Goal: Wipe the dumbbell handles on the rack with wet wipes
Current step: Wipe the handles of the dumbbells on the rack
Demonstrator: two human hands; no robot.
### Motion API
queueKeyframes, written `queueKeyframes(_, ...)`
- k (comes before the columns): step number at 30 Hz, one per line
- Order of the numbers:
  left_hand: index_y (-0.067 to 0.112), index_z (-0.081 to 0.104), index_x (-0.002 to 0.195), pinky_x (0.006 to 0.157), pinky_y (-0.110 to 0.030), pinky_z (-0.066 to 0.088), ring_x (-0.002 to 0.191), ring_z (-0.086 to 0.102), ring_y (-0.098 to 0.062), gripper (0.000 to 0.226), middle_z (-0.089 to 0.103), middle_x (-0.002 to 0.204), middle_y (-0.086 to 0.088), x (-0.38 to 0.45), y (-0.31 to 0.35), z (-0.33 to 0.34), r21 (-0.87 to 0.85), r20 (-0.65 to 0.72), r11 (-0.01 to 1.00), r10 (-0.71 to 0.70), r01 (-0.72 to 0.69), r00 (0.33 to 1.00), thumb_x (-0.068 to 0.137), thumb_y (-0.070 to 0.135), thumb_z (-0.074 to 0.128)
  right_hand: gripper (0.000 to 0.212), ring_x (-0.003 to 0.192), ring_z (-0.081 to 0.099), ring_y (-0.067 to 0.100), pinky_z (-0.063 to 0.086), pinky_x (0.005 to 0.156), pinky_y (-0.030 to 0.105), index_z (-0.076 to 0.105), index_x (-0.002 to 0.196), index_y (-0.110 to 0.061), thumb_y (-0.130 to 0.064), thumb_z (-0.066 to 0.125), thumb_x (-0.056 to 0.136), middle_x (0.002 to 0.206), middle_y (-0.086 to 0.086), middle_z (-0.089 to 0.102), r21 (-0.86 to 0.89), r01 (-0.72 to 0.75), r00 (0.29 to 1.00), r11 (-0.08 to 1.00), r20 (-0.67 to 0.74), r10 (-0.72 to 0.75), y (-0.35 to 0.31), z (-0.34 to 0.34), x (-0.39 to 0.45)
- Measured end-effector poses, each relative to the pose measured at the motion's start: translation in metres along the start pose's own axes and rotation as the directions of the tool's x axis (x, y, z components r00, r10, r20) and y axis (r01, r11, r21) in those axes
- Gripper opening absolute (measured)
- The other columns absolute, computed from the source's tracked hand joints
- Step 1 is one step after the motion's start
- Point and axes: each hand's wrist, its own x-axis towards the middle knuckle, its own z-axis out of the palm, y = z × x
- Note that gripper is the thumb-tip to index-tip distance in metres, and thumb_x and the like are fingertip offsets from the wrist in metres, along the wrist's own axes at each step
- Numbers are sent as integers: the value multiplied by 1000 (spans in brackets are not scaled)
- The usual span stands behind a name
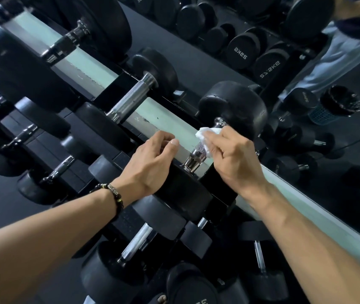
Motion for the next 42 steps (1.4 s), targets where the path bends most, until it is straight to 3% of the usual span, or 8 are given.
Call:
queueKeyframes(4, 24, 53, 129, 83, -22, 38, 104, 53, -8, 33, 58, 117, 9, 1, -1, 1, -12, -19, 1000, 9, -10, 1000, 104, 39, 39, 16, 72, 59, 14, 53, 66, 38, 65, 92, -7, -1, 54, 101, 85, -12, 54, 298, 48, 962, 953, 242, -124, -24, -6, -17)
queueKeyframes(9, 25, 53, 126, 79, -18, 37, 95, 51, 1, 28, 54, 106, 17, 0, -1, 2, -16, -28, 1000, 1, -2, 1000, 103, 35, 41, 18, 71, 65, 22, 59, 69, 31, 75, 111, -12, -12, 66, 96, 87, 2, 64, 132, 10, 989, 991, 142, -29, 1, -15, 7)
queueKeyframes(14, 23, 53, 127, 85, -27, 38, 101, 52, -11, 29, 56, 105, 14, 0, 0, 2, -15, -44, 1000, -8, 7, 999, 102, 32, 43, 22, 81, 68, 16, 58, 71, 33, 74, 96, 2, 13, 57, 89, 94, 1, 67, 297, 74, 897, 952, 396, -193, -14, -11, -7)
queueKeyframes(25, 22, 52, 129, 78, -21, 36, 96, 51, -6, 30, 51, 97, 24, 0, 0, 2, -19, -48, 1000, 10, -11, 999, 102, 32, 42, 23, 69, 68, 23, 62, 61, 37, 75, 117, -19, -20, 62, 98, 92, 1, 67, 58, 106, 989, 993, 93, -111, 5, -8, -5)
queueKeyframes(30, 23, 52, 129, 80, -24, 35, 97, 51, -8, 30, 52, 98, 22, 1, 0, 2, -10, -48, 1000, 21, -22, 999, 101, 30, 43, 23, 81, 59, -6, 56, 72, 19, 76, 103, -3, 10, 65, 88, 98, -41, 54, 265, 225, 927, 938, 238, -290, -14, -6, -15)
queueKeyframes(34, 23, 52, 127, 76, -15, 36, 93, 50, 2, 29, 51, 97, 26, 1, -2, 2, -3, -46, 1000, 27, -27, 999, 101, 30, 43, 26, 65, 64, 18, 62, 59, 35, 76, 111, -9, 3, 72, 88, 85, -5, 62, 83, 144, 984, 986, 88, -152, 10, -6, -1)
queueKeyframes(39, 22, 53, 127, 77, -22, 36, 96, 51, -9, 33, 52, 95, 24, 2, -1, 2, -7, -38, 999, 39, -40, 999, 98, 34, 41, 23, 85, 73, 21, 63, 75, 39, 75, 113, -7, -5, 64, 93, 108, 3, 71, 193, 192, 945, 962, 229, -234, -6, -3, -20)
queueKeyframes(42, 21, 52, 127, 80, -25, 36, 100, 51, -10, 31, 50, 97, 24, 2, -1, 2, -14, -35, 999, 31, -31, 999, 100, 32, 42, 21, 60, 65, 22, 61, 58, 32, 75, 111, -3, -3, 70, 90, 79, 7, 64, 30, 53, 997, 998, -58, -51, 11, -6, -9)
